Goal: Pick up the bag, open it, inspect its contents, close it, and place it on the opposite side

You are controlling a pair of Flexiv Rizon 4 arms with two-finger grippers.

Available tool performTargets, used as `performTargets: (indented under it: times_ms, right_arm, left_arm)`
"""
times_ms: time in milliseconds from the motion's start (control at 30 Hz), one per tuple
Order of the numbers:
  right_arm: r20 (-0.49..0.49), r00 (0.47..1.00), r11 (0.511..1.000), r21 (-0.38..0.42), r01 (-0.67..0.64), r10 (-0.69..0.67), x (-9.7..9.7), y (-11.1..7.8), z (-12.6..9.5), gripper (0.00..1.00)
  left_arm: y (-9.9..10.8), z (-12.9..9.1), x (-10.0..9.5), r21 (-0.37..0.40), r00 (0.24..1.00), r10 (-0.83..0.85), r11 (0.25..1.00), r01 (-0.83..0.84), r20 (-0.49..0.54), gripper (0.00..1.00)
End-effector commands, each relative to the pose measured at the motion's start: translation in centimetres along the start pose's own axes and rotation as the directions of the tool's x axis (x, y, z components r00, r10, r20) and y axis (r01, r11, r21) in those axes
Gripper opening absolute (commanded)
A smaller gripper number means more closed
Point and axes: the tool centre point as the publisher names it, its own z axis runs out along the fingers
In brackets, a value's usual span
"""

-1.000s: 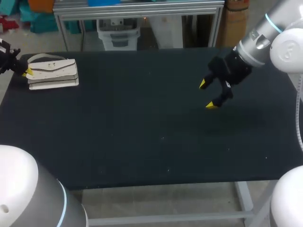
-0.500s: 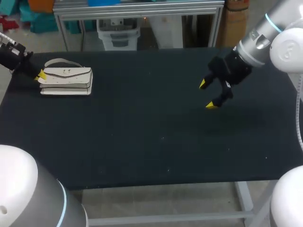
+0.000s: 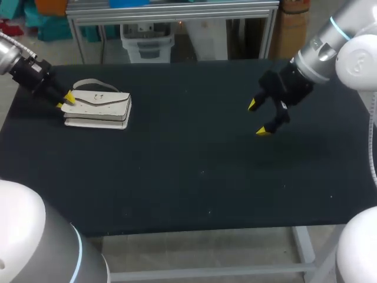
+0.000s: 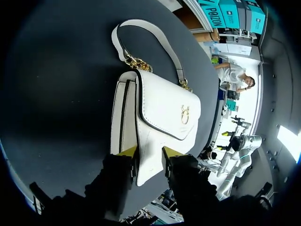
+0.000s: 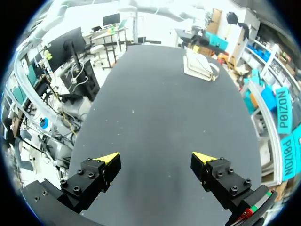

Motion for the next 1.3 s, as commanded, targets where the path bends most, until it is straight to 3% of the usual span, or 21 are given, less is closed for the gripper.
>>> performTargets:
  times_ms: [33, 167, 467, 567, 667, 733, 800, 833, 1067, 1300]
  right_arm:
    - [0.000, 1.000, 1.000, -0.001, 0.001, -0.001, 0.0, 0.0, 0.0, 1.00]
    - [0.000, 1.000, 1.000, -0.001, 0.001, -0.001, 0.0, 0.0, 0.0, 1.00]
    - [0.000, 1.000, 1.000, -0.001, 0.001, -0.001, 0.0, 0.0, 0.0, 1.00]
    - [0.000, 1.000, 1.000, -0.001, 0.001, -0.001, 0.0, 0.0, 0.0, 1.00]
    - [0.000, 1.000, 1.000, -0.001, 0.001, -0.001, 0.0, 0.0, 0.0, 1.00]
    - [0.000, 1.000, 1.000, -0.001, 0.001, -0.001, 0.0, 0.0, 0.0, 1.00]
    - [0.000, 1.000, 1.000, -0.001, 0.001, -0.001, 0.0, 0.0, 0.0, 1.00]
    - [0.000, 1.000, 1.000, -0.001, 0.001, -0.001, 0.0, 0.0, 0.0, 1.00]
    - [0.000, 1.000, 1.000, -0.001, 0.001, -0.001, 0.0, 0.0, 0.0, 1.00]
    - [0.000, 1.000, 1.000, -0.001, 0.001, -0.001, 0.0, 0.0, 0.0, 1.00]
  left_arm:
    - [-0.5, -0.9, -0.3, -0.117, 1.000, 0.001, 0.993, -0.002, -0.002, 0.49]
    - [-0.5, -1.3, -0.6, -0.136, 1.000, 0.010, 0.991, -0.012, -0.009, 0.36]
    - [-2.0, -0.6, -1.5, -0.227, 0.999, 0.054, 0.972, -0.053, 0.000, 0.41]
    - [-2.3, -0.2, -1.5, -0.243, 0.997, 0.072, 0.968, -0.068, 0.008, 0.38]
    - [-2.4, 0.0, -1.5, -0.267, 0.996, 0.090, 0.960, -0.083, 0.014, 0.24]
    - [-2.1, 0.2, -1.4, -0.282, 0.995, 0.100, 0.955, -0.090, 0.022, 0.22]
    - [-1.8, 0.4, -1.3, -0.290, 0.994, 0.104, 0.952, -0.094, 0.022, 0.00]
    - [-1.6, 0.5, -1.2, -0.291, 0.994, 0.107, 0.952, -0.097, 0.020, 0.00]
    - [0.2, 0.9, 0.0, -0.243, 0.995, 0.098, 0.964, -0.103, -0.031, 0.00]
    - [1.5, 3.3, 2.2, -0.148, 0.995, 0.077, 0.985, -0.085, -0.056, 0.00]
